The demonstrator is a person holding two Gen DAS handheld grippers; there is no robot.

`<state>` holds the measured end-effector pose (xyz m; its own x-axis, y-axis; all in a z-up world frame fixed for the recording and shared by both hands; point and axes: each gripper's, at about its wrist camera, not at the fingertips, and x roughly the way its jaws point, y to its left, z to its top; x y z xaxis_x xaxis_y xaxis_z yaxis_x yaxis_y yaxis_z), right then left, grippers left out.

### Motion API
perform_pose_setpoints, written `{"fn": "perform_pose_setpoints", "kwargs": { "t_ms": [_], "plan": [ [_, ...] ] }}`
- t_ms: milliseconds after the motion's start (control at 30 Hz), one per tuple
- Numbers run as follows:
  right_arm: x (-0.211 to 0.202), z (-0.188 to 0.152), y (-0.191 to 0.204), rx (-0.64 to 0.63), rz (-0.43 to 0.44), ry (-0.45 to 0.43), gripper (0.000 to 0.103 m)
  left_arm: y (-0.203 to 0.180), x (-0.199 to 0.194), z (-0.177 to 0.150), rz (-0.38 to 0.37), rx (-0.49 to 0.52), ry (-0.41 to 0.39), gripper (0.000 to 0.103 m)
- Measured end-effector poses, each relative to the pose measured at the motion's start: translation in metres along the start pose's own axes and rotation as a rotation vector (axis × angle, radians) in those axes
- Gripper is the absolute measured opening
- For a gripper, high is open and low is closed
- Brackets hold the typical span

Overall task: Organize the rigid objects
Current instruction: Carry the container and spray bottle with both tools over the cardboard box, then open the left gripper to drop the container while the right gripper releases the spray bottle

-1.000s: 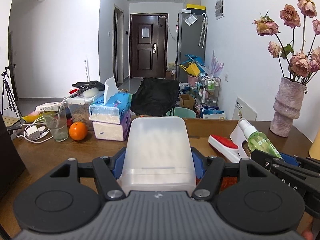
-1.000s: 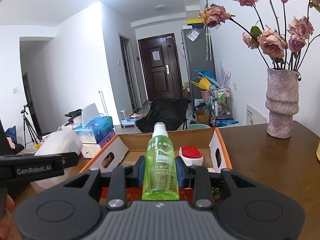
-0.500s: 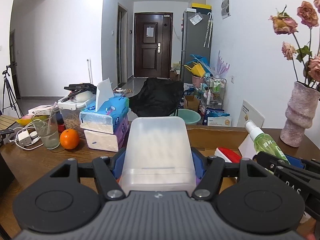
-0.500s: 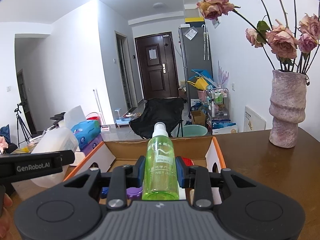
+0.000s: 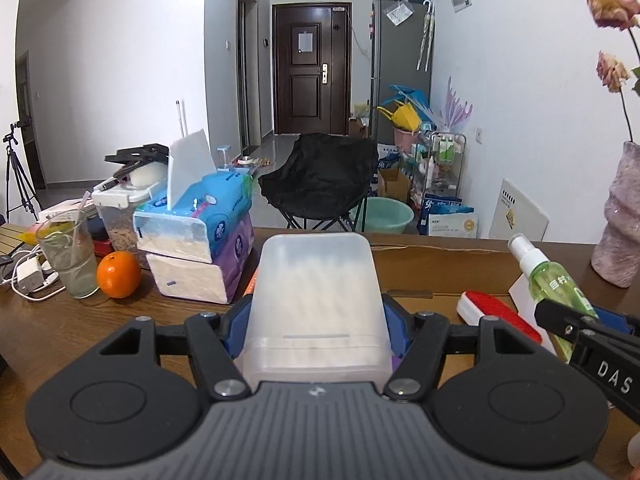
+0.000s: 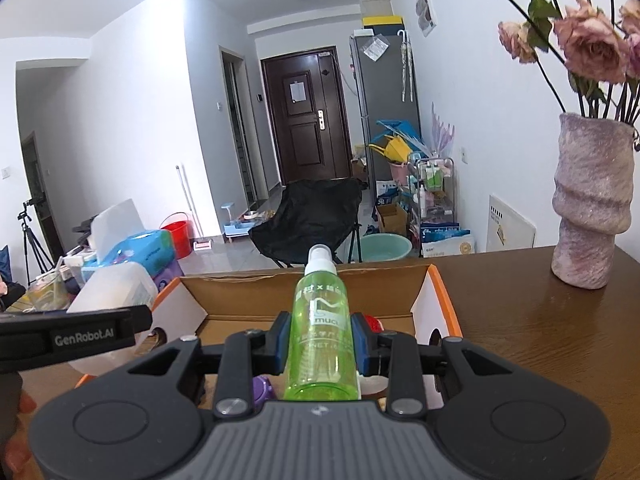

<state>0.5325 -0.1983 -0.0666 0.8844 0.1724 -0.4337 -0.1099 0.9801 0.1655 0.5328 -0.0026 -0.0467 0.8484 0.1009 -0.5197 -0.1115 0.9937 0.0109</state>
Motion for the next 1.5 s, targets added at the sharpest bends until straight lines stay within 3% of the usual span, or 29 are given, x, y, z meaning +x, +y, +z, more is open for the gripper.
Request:
{"fn": "perform_pose_setpoints", "kwargs": {
  "t_ms": [533, 600, 633, 667, 700, 733, 767, 800, 1500],
  "plan": [
    [0.029, 0.005, 0.009, -0.033, 0.004, 0.025, 0.031, 0.0, 0.025, 0.003, 0.008, 0.021, 0.029, 0.068],
    [0.031, 0.005, 0.01, -0.048, 0.001, 0.033, 0.031, 0.003, 0.023, 0.003, 0.009, 0.005, 0.026, 0.094],
    [0.03, 0.004, 0.009, -0.05, -0.001, 0.034, 0.032, 0.005, 0.022, 0.003, 0.012, -0.003, 0.014, 0.101],
    [0.027, 0.004, 0.009, -0.056, -0.01, 0.026, 0.037, 0.007, 0.019, 0.003, 0.012, -0.01, 0.0, 0.103],
    [0.025, 0.003, 0.009, -0.065, -0.023, 0.022, 0.059, 0.007, 0.017, 0.003, 0.008, -0.005, -0.005, 0.103],
    [0.023, 0.003, 0.009, -0.069, -0.04, 0.018, 0.09, 0.007, 0.016, 0.003, 0.003, 0.005, -0.002, 0.103],
    [0.02, 0.002, 0.008, -0.071, -0.06, 0.004, 0.1, 0.007, 0.015, 0.003, 0.003, 0.014, -0.003, 0.103],
    [0.017, 0.0, 0.007, -0.074, -0.078, -0.015, 0.103, 0.006, 0.014, 0.003, 0.006, 0.023, -0.005, 0.103],
    [0.006, -0.004, 0.001, -0.049, -0.079, 0.056, 0.103, 0.007, 0.005, 0.0, 0.027, 0.033, 0.038, 0.103]
  ]
}}
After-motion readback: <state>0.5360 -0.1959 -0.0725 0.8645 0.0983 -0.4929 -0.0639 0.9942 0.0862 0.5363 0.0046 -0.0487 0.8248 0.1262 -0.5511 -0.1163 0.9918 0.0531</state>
